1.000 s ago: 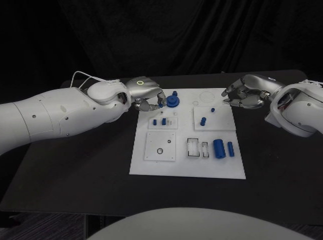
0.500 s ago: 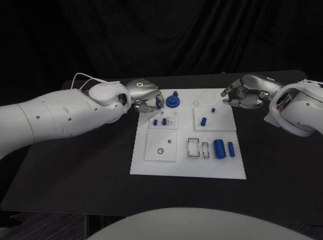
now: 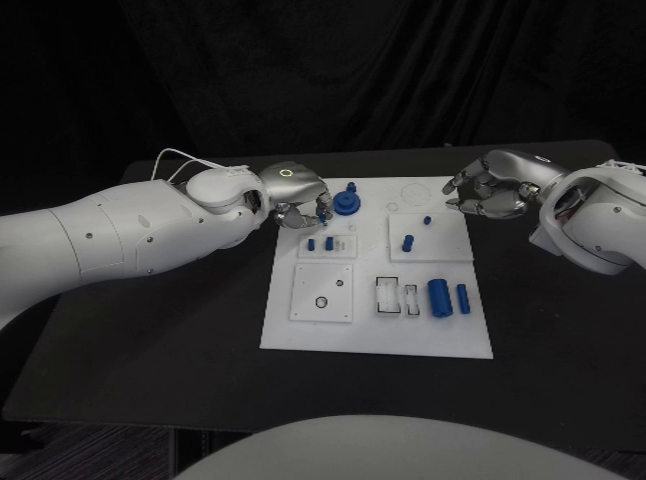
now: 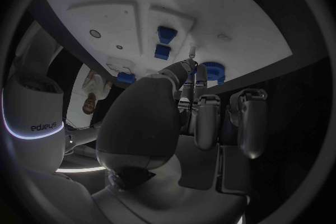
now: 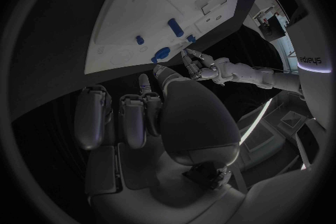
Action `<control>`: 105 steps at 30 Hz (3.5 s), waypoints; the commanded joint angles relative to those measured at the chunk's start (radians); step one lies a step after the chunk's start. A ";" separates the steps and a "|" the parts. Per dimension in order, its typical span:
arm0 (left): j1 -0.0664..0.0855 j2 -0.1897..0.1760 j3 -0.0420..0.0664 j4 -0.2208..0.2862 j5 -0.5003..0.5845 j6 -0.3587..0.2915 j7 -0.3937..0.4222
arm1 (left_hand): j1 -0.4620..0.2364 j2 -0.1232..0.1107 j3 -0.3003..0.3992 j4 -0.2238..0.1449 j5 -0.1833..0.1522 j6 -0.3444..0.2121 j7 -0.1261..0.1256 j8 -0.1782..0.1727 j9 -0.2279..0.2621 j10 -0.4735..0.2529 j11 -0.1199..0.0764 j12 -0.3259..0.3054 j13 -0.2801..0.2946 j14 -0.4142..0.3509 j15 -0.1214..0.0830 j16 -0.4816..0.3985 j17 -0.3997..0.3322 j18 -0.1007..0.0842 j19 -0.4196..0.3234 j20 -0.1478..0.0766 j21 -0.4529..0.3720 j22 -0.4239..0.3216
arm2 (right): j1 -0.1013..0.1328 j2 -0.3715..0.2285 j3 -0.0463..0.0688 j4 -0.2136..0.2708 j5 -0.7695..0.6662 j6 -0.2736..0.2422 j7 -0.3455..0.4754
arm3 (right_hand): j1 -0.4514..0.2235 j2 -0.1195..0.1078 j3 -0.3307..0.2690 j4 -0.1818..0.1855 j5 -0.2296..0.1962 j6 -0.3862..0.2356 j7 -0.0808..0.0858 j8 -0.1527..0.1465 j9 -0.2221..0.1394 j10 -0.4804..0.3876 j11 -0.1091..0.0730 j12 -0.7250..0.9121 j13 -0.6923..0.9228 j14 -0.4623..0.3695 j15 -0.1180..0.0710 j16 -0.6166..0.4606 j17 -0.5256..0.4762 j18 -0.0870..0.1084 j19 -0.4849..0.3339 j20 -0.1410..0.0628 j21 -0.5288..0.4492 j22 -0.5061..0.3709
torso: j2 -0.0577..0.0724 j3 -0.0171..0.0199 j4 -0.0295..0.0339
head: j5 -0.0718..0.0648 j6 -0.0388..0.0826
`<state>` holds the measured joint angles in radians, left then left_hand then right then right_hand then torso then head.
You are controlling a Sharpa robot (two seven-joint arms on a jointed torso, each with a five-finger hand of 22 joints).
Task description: Assemble the parts on the task board
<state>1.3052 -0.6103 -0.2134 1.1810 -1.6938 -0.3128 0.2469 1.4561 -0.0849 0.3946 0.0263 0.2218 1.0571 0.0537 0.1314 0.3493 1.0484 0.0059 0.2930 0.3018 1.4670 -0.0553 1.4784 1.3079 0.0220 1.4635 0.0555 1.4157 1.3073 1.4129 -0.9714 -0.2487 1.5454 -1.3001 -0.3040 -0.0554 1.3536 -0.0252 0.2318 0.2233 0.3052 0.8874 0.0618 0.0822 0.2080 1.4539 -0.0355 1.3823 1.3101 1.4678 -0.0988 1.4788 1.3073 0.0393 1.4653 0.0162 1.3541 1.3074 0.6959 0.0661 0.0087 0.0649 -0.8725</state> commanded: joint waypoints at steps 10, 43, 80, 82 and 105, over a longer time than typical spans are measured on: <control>-0.014 0.015 0.001 -0.012 -0.006 0.021 0.002 | 0.003 0.007 -0.002 0.003 -0.003 0.001 0.007 0.003 0.001 0.008 0.000 -0.005 -0.001 0.032 -0.004 -0.005 0.098 0.019 -0.009 -0.002 -0.006 0.209 | -0.003 -0.001 0.001 0.001 -0.001 0.001 -0.019 | -0.004 -0.001 0.004 -0.007 0.002 0.006 0.000 -0.002 -0.002 -0.005 0.002 -0.006 0.069 0.076 0.007 -0.003 0.135 0.009 0.020 0.005 -0.005 0.199 | -0.001 0.0004 -0.0003 | -0.001 0.000; -0.030 0.042 0.001 -0.053 -0.006 0.016 0.000 | 0.020 0.005 0.006 -0.014 0.015 0.005 0.013 -0.003 -0.002 0.023 0.008 -0.016 -0.009 0.031 0.000 -0.005 0.097 0.019 -0.009 0.001 -0.007 0.209 | -0.004 -0.002 0.001 0.002 -0.001 0.001 -0.018 | -0.004 -0.001 0.004 -0.007 0.002 0.006 0.000 -0.002 -0.002 -0.005 0.002 -0.006 0.069 0.076 0.007 -0.003 0.135 0.009 0.020 0.005 -0.005 0.199 | -0.001 0.0006 -0.0003 | -0.004 0.000; -0.031 0.018 0.001 -0.053 -0.006 -0.059 0.004 | -0.017 -0.043 0.005 -0.002 -0.045 -0.240 -0.077 -0.066 -0.082 -0.043 0.021 -0.087 -0.037 0.016 0.010 -0.023 0.065 0.023 -0.023 0.010 -0.034 0.202 | -0.005 -0.005 0.001 0.003 -0.001 0.005 -0.022 | -0.003 -0.002 0.006 -0.011 0.002 0.005 0.002 -0.004 -0.004 -0.006 0.003 -0.008 0.068 0.076 0.007 -0.004 0.134 0.009 0.019 0.005 -0.005 0.199 | -0.001 0.0000 0.0000 | -0.003 0.000; -0.031 0.007 0.001 -0.050 -0.006 -0.080 0.004 | -0.023 -0.045 0.001 0.003 -0.055 -0.237 -0.079 -0.063 -0.083 -0.049 0.020 -0.086 -0.035 0.015 0.011 -0.024 0.064 0.024 -0.025 0.011 -0.037 0.202 | -0.005 -0.008 0.001 0.004 -0.001 0.005 -0.023 | -0.003 -0.002 0.006 -0.011 0.002 0.005 0.002 -0.004 -0.004 -0.006 0.003 -0.008 0.068 0.076 0.007 -0.004 0.134 0.009 0.019 0.005 -0.005 0.199 | -0.001 -0.0002 0.0000 | -0.006 0.000; -0.021 -0.309 0.000 0.254 0.578 -0.389 0.254 | -0.108 -0.041 -0.194 0.260 0.040 -0.213 -0.016 -0.066 -0.137 -0.545 0.006 0.134 0.022 -0.927 0.146 -1.195 -0.838 0.114 -0.937 0.133 -1.242 -0.244 | 0.056 -0.030 0.001 0.069 -0.082 0.002 -0.076 | 0.056 -0.087 0.101 -0.041 0.001 0.051 0.020 0.002 -0.004 -0.545 0.081 -0.889 -0.686 0.033 0.064 -0.078 0.038 0.037 -0.050 0.056 -0.157 0.161 | 0.000 -0.0063 0.0011 | -0.020 0.000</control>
<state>1.2818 -0.9173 -0.2137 1.4268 -1.4217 -0.6758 0.3588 1.3448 -0.1322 0.2107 0.2823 0.2558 0.8428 0.0331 0.0696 0.2120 0.5070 0.0123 0.4279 0.3287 0.5417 0.0901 0.2955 0.4796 0.1243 0.5280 0.1860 0.1861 1.0726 1.4653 -1.0021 -0.2482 1.6114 -1.3233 -0.3118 -0.0815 1.4121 -0.1073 0.3314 0.1792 0.3052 0.9348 0.0864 0.0896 0.2044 0.9104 0.0491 0.4925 0.6234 1.4668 -0.0387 1.4000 1.3073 0.0712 1.4176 0.0740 1.1949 1.3073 0.6950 0.0627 0.0081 0.0489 -0.8725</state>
